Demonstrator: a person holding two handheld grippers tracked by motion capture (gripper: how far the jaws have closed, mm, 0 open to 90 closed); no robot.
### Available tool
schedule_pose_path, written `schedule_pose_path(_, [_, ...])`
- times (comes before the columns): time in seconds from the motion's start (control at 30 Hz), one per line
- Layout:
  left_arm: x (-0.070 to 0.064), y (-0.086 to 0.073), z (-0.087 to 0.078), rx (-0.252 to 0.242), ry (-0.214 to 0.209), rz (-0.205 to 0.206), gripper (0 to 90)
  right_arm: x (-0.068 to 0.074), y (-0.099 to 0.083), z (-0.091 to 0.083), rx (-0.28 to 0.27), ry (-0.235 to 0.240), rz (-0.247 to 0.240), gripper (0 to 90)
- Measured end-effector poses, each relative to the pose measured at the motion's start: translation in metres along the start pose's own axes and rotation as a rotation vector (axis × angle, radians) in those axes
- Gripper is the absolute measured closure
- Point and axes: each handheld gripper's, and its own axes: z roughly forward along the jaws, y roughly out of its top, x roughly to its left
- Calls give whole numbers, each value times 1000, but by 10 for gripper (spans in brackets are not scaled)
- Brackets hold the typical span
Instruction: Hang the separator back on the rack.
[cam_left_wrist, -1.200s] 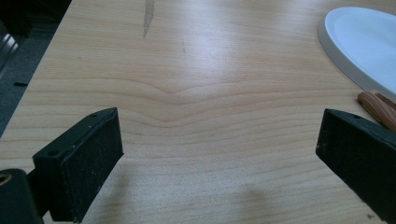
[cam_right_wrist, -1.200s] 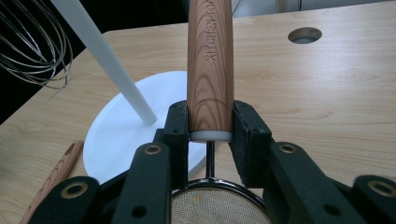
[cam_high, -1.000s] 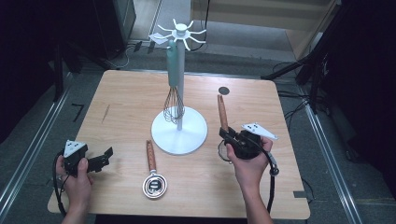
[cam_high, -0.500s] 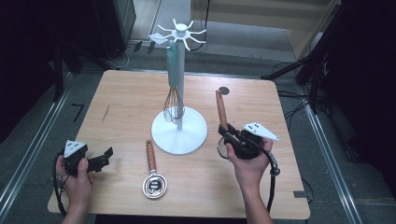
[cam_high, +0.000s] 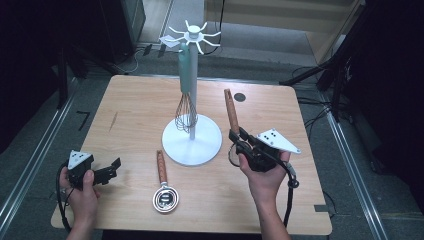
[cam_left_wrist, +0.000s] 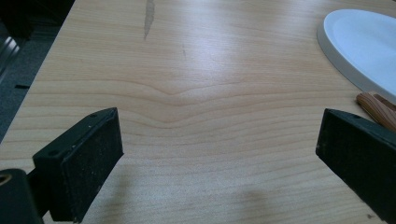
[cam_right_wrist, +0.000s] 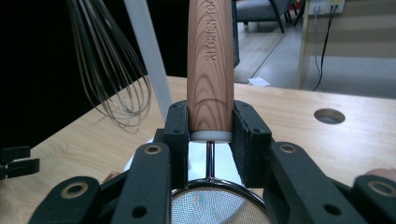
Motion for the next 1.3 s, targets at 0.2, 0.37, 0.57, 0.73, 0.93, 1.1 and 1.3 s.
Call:
schedule_pose_path(0.2, [0,0,0,1,-1,1,6,9,7,-5,-26,29,-11,710])
schedule_pose_path(0.37, [0,0,0,0,-1,0,6,17,12,-6,-42,46,-31,710])
schedule_pose_path(0.57, [0,0,0,-3,1,1,6,23,19,-8,-73,50,-45,710])
schedule_pose_path(0.73, [-1,0,0,-6,-1,0,6,25,23,-10,-97,65,-49,710])
schedule_pose_path(0.93, [-1,0,0,-6,1,1,6,29,29,-12,-118,73,-63,710])
schedule_pose_path(1.1, [0,-1,-1,-7,-1,0,6,29,35,-13,-133,68,-68,710])
schedule_pose_path(1.3, [0,-1,-1,-7,-2,0,6,31,40,-14,-147,81,-72,710])
